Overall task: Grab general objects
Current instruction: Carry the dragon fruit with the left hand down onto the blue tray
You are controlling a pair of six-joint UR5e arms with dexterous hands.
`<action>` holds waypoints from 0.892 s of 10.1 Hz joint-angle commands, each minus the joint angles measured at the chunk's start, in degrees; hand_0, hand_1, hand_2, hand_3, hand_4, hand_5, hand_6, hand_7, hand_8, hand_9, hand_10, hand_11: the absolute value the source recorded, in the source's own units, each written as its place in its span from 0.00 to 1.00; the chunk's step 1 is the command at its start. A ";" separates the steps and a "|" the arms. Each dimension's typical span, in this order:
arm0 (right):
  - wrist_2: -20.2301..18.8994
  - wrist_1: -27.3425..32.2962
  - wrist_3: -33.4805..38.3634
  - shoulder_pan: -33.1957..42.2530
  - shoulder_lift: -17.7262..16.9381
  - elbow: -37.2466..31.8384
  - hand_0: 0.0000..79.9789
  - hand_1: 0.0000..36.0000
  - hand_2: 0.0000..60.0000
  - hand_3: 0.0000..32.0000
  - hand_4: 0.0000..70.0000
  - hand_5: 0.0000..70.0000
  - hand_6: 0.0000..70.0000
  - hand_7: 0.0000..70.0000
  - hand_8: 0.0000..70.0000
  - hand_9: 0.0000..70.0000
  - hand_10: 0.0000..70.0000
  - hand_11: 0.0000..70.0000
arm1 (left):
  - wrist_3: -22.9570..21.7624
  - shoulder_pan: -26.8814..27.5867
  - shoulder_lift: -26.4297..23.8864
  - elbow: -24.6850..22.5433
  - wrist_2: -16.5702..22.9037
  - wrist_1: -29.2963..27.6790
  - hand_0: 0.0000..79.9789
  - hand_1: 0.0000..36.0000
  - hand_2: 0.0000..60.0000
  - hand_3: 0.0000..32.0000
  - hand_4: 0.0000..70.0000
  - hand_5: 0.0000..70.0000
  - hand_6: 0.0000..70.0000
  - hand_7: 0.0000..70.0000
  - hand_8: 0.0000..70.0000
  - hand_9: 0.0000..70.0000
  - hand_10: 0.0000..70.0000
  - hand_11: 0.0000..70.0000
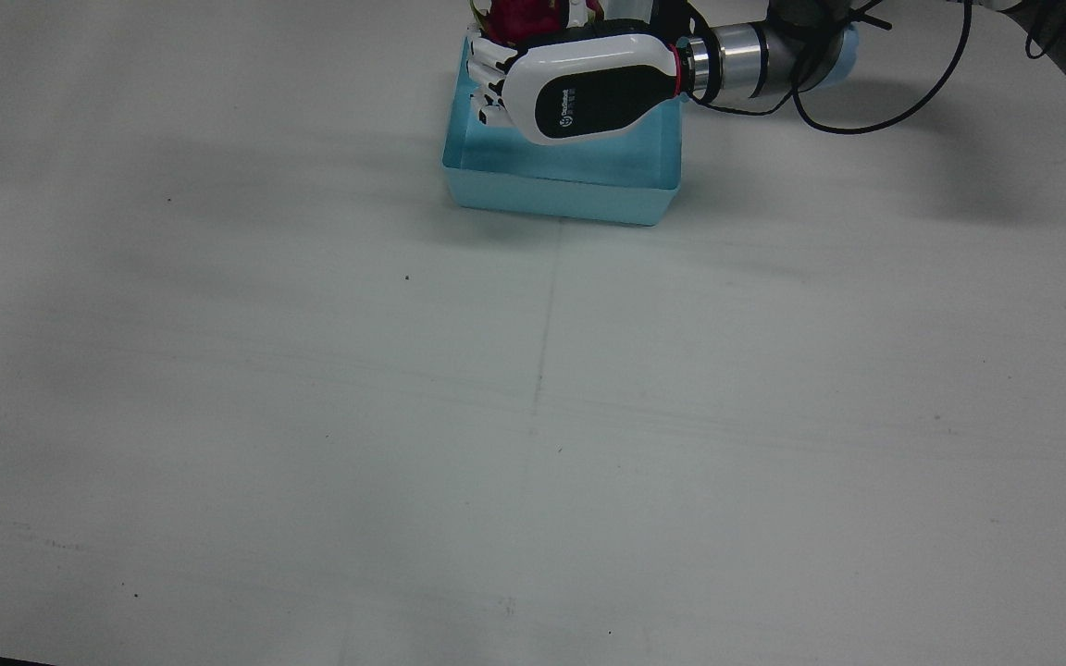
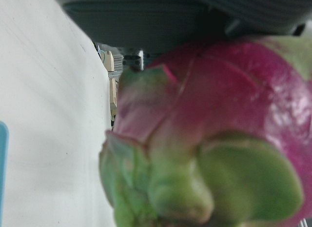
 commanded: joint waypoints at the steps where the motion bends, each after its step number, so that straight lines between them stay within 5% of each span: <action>1: 0.00 0.00 0.00 0.00 0.00 0.00 0.00 0.00 0.00 0.00 0.00 0.00 0.00 0.00 0.00 0.00 0.00 0.00 | -0.09 2.14 0.02 0.09 0.19 -1.52 0.58 0.00 0.17 0.00 1.00 0.91 1.00 1.00 0.99 1.00 1.00 1.00; 2: 0.00 0.00 0.00 0.00 0.00 0.00 0.00 0.00 0.00 0.00 0.00 0.00 0.00 0.00 0.00 0.00 0.00 0.00 | -0.09 2.06 0.10 0.17 0.19 -1.78 0.59 0.01 0.01 0.00 1.00 0.64 0.70 0.84 0.60 0.56 0.65 0.89; 3: 0.00 0.00 0.00 0.00 0.00 0.00 0.00 0.00 0.00 0.00 0.00 0.00 0.00 0.00 0.00 0.00 0.00 0.00 | -0.09 2.06 0.02 0.18 0.19 -1.87 0.62 0.18 0.00 0.00 0.34 0.20 0.26 0.45 0.26 0.13 0.34 0.50; 4: 0.00 0.00 0.00 0.00 0.00 0.00 0.00 0.00 0.00 0.00 0.00 0.00 0.00 0.00 0.00 0.00 0.00 0.00 | -0.09 2.06 0.10 0.18 0.19 -1.87 0.63 0.20 0.00 0.00 0.14 0.14 0.16 0.35 0.17 0.05 0.25 0.38; 9: 0.00 0.00 0.00 0.00 0.00 0.00 0.00 0.00 0.00 0.00 0.00 0.00 0.00 0.00 0.00 0.00 0.00 0.00 | -0.09 2.06 0.10 0.70 0.19 -1.87 0.61 0.14 0.00 0.00 0.17 0.17 0.18 0.39 0.20 0.06 0.27 0.39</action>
